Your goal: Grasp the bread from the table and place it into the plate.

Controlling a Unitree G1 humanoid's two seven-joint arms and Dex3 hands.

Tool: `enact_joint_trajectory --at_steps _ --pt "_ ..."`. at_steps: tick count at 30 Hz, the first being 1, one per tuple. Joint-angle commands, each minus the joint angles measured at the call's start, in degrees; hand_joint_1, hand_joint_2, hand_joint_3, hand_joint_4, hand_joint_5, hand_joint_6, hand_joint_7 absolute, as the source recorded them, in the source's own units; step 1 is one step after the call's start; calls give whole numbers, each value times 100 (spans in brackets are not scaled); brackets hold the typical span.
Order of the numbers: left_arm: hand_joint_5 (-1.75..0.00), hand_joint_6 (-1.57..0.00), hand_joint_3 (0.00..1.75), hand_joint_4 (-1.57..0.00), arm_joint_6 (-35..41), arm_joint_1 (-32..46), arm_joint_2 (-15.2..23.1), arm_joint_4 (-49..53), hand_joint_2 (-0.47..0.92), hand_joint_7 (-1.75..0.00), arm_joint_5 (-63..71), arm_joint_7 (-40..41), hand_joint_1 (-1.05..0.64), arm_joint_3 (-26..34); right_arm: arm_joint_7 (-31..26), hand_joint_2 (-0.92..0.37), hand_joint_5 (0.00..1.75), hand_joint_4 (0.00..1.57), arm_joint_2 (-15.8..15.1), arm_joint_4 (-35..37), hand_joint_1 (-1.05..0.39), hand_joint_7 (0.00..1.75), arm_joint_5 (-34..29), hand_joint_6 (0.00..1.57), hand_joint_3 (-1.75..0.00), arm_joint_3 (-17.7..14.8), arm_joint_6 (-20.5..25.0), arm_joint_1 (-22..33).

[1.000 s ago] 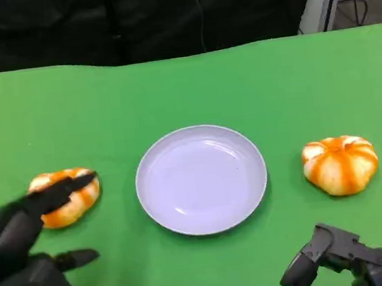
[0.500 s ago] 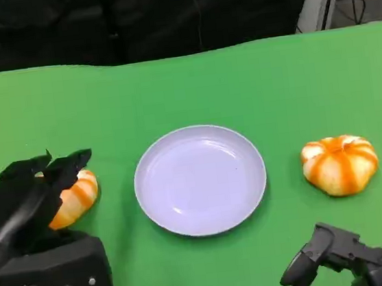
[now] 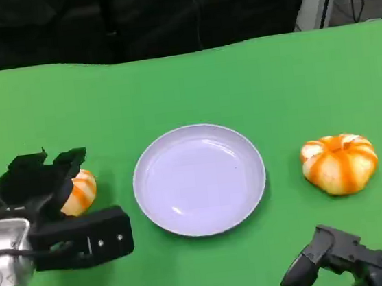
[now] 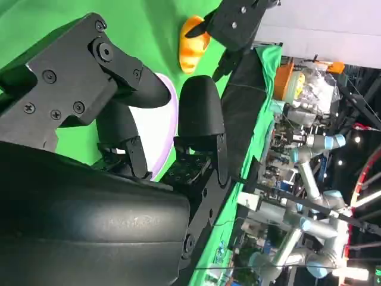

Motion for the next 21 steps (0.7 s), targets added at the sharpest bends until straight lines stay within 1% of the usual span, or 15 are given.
enact_joint_trajectory --at_steps 1,5,6,7,9,13,17,21 --pt "-24 -17 0 -3 80 -294 -31 598 92 -1 -90 178 -62 -183 -50 -35 160 70 -4 -27 -10 132 -28 77 -127 2 -58 53" --pt "-24 -16 1 -2 118 -403 -34 789 92 0 -173 234 -62 -305 -65 -35 160 71 0 -11 -10 132 -44 77 -127 -1 -84 54" --pt "-24 -16 1 -2 146 -602 -140 1253 92 0 -166 209 -62 -413 -62 -35 160 71 3 -39 -10 132 -38 77 -127 11 -73 86" --pt "-25 -18 1 -5 161 -763 -222 1625 92 -1 -170 201 -59 -503 -60 -35 160 71 7 -60 -10 131 -34 77 -127 20 -66 111" --pt "-25 -20 1 -8 145 -1019 -349 2232 91 -1 -224 257 -57 -633 -63 -35 159 71 4 -95 -11 131 -60 77 -127 25 -57 139" --pt "-26 -24 0 -13 39 -1316 -491 2972 92 -2 -378 443 -54 -761 -51 -36 159 72 1 -144 -11 131 -71 78 -127 21 -22 148" --pt "-25 -29 5 -20 -42 -1507 -565 3397 92 -3 -583 425 -46 -826 -44 -35 159 72 -5 -112 -9 130 -42 78 -128 13 -52 116" --pt "-23 -30 5 -22 -89 -1581 -574 3548 92 -2 -685 469 -44 -905 -44 -34 159 72 -6 -107 -9 130 -39 78 -129 12 -56 112"
